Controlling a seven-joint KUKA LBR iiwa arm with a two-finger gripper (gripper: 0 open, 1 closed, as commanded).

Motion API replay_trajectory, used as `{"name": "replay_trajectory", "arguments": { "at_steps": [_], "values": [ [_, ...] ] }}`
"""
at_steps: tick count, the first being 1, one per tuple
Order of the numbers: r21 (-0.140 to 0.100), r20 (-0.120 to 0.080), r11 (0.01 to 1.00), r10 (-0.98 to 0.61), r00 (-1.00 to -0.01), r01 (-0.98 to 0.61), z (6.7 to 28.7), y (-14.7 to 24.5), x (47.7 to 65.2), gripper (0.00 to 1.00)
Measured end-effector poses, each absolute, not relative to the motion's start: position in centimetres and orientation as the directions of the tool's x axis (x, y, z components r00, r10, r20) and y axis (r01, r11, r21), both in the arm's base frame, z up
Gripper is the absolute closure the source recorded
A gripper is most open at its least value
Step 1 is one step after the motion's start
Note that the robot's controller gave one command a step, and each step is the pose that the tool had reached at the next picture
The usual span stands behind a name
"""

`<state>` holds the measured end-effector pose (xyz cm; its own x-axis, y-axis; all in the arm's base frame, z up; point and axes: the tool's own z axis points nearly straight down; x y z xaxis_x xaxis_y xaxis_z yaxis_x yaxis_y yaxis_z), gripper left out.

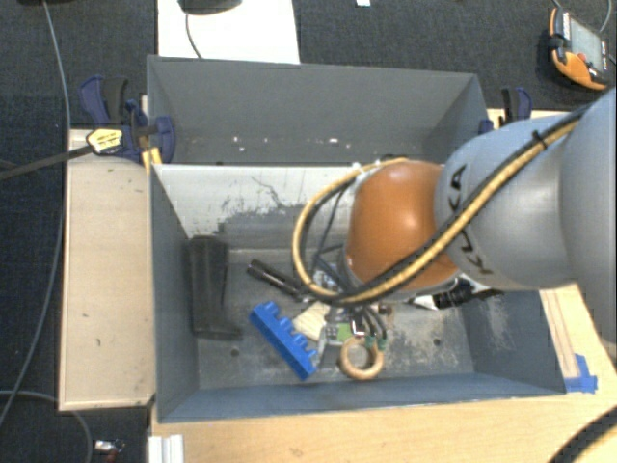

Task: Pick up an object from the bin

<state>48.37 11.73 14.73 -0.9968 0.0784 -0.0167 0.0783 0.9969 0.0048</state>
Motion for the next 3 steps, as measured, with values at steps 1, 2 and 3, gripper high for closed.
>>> {"name": "replay_trajectory", "arguments": {
  "at_steps": [1, 2, 3],
  "values": [
    [0.0, 0.004, 0.883, 0.47, -0.883, 0.47, 10.0, 14.0, 48.0, 0.0],
    [0.008, -0.011, 0.906, 0.424, -0.906, 0.424, 7.0, 13.6, 48.6, 0.0],
    [0.003, 0.001, 0.854, 0.52, -0.854, 0.52, 7.0, 13.1, 47.7, 1.0]
  ]
}}
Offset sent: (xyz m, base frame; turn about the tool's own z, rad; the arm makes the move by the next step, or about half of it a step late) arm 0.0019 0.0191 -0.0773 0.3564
